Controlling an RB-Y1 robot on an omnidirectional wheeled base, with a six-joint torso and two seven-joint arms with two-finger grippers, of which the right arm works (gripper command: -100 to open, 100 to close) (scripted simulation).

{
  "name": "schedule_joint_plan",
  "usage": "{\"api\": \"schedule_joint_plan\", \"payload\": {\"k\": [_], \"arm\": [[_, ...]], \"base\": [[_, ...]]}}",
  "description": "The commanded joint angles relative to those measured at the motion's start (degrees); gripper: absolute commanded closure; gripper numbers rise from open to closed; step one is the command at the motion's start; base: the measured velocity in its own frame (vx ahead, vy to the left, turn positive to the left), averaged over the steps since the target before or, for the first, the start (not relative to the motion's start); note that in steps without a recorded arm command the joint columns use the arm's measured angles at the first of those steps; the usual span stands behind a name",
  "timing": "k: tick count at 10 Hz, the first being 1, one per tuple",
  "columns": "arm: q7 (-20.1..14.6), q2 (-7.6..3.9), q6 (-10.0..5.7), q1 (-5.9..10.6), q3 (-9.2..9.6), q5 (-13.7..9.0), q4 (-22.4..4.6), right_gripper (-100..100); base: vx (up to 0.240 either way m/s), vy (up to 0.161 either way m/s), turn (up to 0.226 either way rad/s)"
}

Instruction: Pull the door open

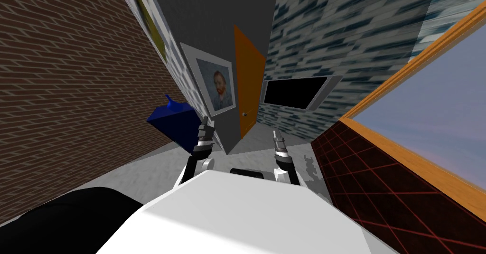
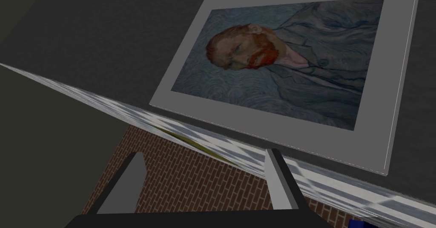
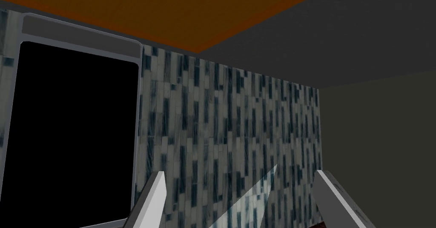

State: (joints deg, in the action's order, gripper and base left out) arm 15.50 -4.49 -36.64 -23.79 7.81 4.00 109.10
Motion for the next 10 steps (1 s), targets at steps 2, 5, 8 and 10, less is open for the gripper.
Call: {"api": "schedule_joint_plan", "payload": {"k": [2,5,8,10], "arm": [[3.0,-0.34,-0.35,1.26,0.78,1.7,-3.2,-100],[5.4,-0.67,-0.80,2.14,1.39,3.1,-5.9,-100],[8.8,-0.95,-1.43,3.38,2.25,5.0,-9.7,-100],[10.5,-1.09,-1.75,4.00,2.68,6.0,-11.5,-100]], "base": [[0.101,-0.106,0.038],[0.113,-0.093,0.027],[0.117,-0.121,0.041],[0.086,-0.078,0.027]]}}
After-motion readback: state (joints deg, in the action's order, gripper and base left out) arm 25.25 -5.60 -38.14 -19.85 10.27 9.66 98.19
